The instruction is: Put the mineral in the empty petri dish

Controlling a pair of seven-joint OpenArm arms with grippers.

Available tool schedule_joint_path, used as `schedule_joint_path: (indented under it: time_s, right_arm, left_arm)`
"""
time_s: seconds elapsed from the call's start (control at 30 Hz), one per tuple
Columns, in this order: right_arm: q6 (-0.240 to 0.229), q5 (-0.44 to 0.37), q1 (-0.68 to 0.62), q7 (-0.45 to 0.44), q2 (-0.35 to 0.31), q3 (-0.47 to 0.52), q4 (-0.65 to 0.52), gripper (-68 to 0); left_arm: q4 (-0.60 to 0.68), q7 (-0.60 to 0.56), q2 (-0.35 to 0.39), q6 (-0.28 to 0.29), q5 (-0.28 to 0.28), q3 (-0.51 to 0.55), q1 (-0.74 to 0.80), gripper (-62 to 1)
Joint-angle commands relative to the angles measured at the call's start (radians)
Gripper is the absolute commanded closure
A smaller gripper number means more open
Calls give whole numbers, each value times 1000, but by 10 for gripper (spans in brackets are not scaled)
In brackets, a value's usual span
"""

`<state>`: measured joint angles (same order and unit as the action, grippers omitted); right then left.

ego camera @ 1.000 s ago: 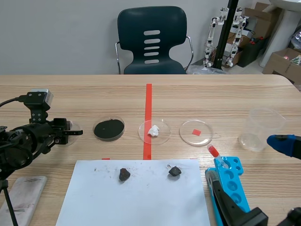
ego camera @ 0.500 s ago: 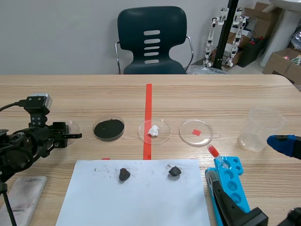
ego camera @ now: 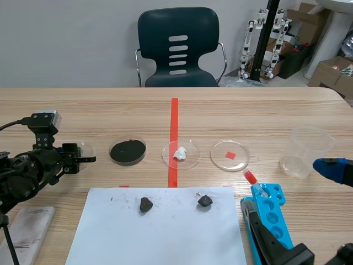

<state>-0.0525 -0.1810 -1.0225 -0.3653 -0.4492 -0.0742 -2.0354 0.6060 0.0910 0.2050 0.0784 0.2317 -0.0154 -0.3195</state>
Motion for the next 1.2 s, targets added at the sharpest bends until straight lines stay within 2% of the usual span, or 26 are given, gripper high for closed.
schedule_joint_path:
  time_s: [0.0, 0.1, 0.37, 0.5, 0.67, 0.87, 1.17]
  right_arm:
    - [0, -6, 9, -15, -8, 2, -5, -679]
    - [0, -6, 9, -15, -8, 2, -5, -679]
    - [0, -6, 9, -15, -8, 2, -5, -679]
    - [0, -6, 9, -15, -8, 2, -5, -679]
    - [0, -6, 9, -15, -8, 2, -5, -679]
    - [0, -6, 9, -15, -8, 2, -5, -679]
    - [0, -6, 9, -15, -8, 2, -5, -679]
  left_arm:
    - [14, -4, 14, -6, 4, 3, -16, -238]
    - [14, -6, 18, -6, 6, 3, -16, -307]
    - [33, -19, 32, -2, 19, 3, -6, -398]
    - [74, -26, 48, 8, 46, 4, 20, -495]
    - [190, -60, 64, 29, 53, 4, 91, -623]
    - [373, -126, 88, 30, 48, 3, 217, -623]
    - [666, -147, 159, 91, 48, 3, 431, -623]
